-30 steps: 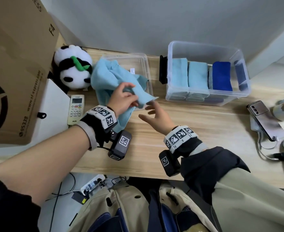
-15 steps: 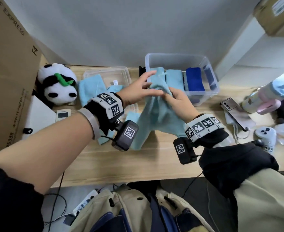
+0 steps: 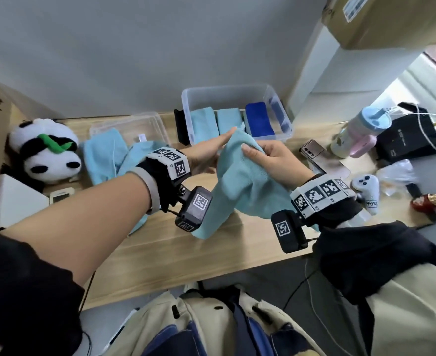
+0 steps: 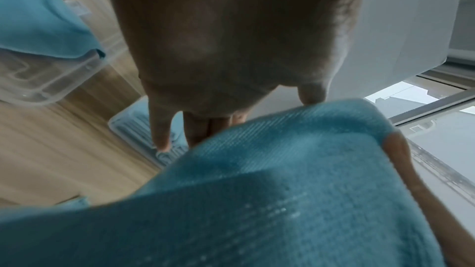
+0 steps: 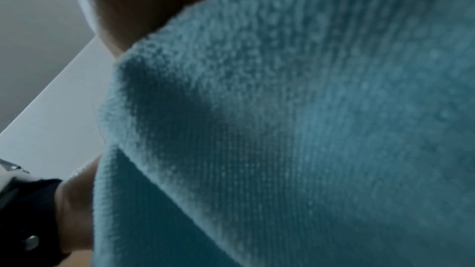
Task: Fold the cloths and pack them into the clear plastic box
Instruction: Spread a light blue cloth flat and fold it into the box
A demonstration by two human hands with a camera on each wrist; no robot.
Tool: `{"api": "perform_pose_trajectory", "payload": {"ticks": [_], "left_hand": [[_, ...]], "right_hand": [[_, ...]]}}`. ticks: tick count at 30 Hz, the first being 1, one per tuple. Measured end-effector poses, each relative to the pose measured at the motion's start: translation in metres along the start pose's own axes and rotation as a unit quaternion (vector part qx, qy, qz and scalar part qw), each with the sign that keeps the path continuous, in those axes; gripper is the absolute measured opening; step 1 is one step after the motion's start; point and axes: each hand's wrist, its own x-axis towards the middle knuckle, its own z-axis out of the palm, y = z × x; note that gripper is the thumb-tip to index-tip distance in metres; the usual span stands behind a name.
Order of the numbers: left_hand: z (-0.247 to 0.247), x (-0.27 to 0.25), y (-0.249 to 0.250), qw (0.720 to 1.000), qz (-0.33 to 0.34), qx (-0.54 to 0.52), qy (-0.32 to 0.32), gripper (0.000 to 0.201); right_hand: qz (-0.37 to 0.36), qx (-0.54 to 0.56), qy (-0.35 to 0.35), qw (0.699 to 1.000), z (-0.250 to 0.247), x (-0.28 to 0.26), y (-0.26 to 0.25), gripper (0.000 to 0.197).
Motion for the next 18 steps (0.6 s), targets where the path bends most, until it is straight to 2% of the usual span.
{"api": "perform_pose_trajectory", "payload": {"ticks": [2,5,7,9,10,12,13,16,18], "left_hand": [[0.002,0.003,0.002,0.998,0.03,-0.046,0.02,0.045],[0.0,0.007,0.008,0.992,0.09,-0.059,0.07,0.016],[-0.002,0.008,0.012,0.98,0.133,-0.084,0.12,0.018],[-0.004,0.006,0.017,0.96,0.174,-0.135,0.17,0.008],[-0.005,0.004,0.02,0.951,0.19,-0.149,0.194,0.005],[-0.007,0.001,0.024,0.932,0.221,-0.168,0.231,0.008],[-0.008,0.0,0.025,0.925,0.237,-0.176,0.24,0.008],[-0.013,-0.007,0.028,0.91,0.255,-0.182,0.273,0.01],[-0.021,-0.01,0.028,0.899,0.254,-0.177,0.311,0.012]], "right_hand": [[0.002,-0.014,0.007,1.0,-0.009,0.0,0.001,0.042],[0.01,-0.029,0.017,0.999,-0.025,-0.004,0.003,0.031],[0.028,-0.033,0.01,0.999,-0.038,-0.01,0.009,0.023],[0.057,-0.029,-0.005,0.998,-0.051,-0.014,0.019,0.011],[0.072,-0.032,-0.014,0.997,-0.058,-0.016,0.026,0.012],[0.101,-0.047,-0.022,0.993,-0.071,-0.018,0.038,0.039],[0.112,-0.068,-0.027,0.991,-0.076,-0.019,0.043,0.045],[0.128,-0.177,-0.027,0.976,-0.089,-0.022,0.057,0.023],[0.139,-0.208,0.021,0.968,-0.099,-0.021,0.062,0.013]]}}
